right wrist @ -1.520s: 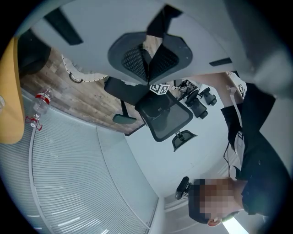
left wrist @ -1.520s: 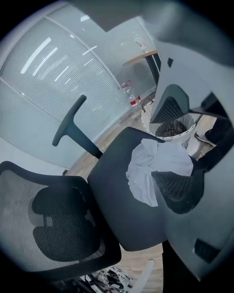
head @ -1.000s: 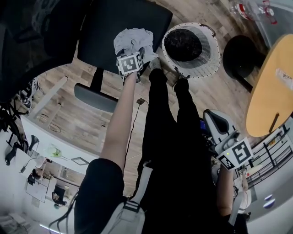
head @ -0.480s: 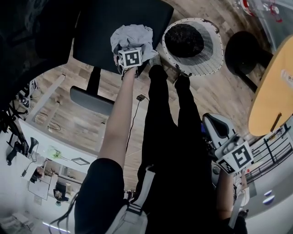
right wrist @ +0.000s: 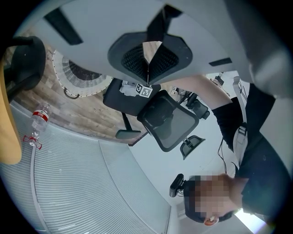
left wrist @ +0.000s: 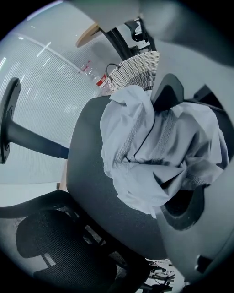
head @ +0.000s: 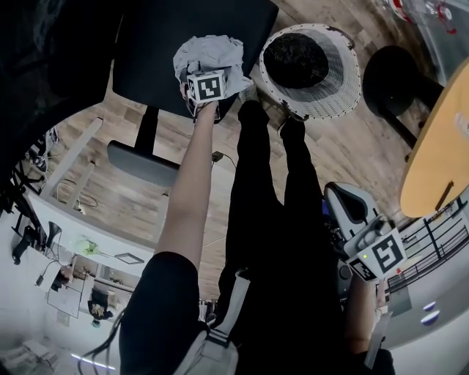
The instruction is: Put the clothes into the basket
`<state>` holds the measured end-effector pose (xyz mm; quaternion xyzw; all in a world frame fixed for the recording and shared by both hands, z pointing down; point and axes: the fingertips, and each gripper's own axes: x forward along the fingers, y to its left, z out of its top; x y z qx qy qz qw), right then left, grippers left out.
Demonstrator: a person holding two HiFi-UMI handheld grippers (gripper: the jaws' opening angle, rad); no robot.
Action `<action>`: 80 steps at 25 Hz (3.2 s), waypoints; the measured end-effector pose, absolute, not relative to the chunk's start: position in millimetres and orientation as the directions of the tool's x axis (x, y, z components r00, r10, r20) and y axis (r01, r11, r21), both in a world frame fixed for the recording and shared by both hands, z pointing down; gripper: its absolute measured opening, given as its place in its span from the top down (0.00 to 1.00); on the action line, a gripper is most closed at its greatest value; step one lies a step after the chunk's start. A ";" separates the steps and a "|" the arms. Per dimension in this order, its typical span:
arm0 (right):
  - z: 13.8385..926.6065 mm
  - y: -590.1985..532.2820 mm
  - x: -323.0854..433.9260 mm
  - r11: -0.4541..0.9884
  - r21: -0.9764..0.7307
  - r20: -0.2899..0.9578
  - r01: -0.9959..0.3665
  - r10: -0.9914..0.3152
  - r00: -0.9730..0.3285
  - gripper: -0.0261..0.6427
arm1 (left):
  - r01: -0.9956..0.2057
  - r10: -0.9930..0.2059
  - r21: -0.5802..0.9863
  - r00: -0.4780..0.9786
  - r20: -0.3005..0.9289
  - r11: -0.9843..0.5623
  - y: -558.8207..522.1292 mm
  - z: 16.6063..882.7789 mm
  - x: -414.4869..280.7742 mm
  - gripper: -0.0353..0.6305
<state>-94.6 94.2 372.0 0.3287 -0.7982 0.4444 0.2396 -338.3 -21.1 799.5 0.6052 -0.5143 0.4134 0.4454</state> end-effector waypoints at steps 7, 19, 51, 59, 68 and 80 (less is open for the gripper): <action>373.1 97.6 -99.0 0.382 -0.556 0.671 -0.738 -0.318 -0.670 0.94 | -0.988 -0.270 0.130 0.148 0.951 -0.083 -29.4 804.5 -336.6 0.17; 373.6 102.0 -100.3 0.381 -0.565 0.659 -0.732 -0.326 -0.678 0.94 | -0.990 -0.278 0.125 0.139 0.950 -0.069 -31.1 798.8 -333.4 0.64; 301.6 97.9 -95.8 0.460 -0.471 0.552 -0.753 -0.513 -0.658 0.94 | -0.983 -0.328 0.120 0.159 0.931 -0.137 -14.1 704.2 -325.0 0.81; 283.0 94.7 -88.6 0.485 -0.444 0.508 -0.753 -0.556 -0.658 0.94 | -0.974 -0.350 0.135 0.193 0.916 -0.183 1.0 667.0 -311.0 0.82; 265.9 94.4 -79.2 0.490 -0.403 0.457 -0.773 -0.624 -0.634 0.94 | -0.963 -0.378 0.159 0.232 0.896 -0.216 19.2 607.7 -302.7 0.82; 253.4 106.9 -45.0 0.410 -0.355 0.420 -0.840 -0.733 -0.535 0.94 | -0.914 -0.423 0.209 0.352 0.835 -0.348 35.3 536.1 -256.3 0.82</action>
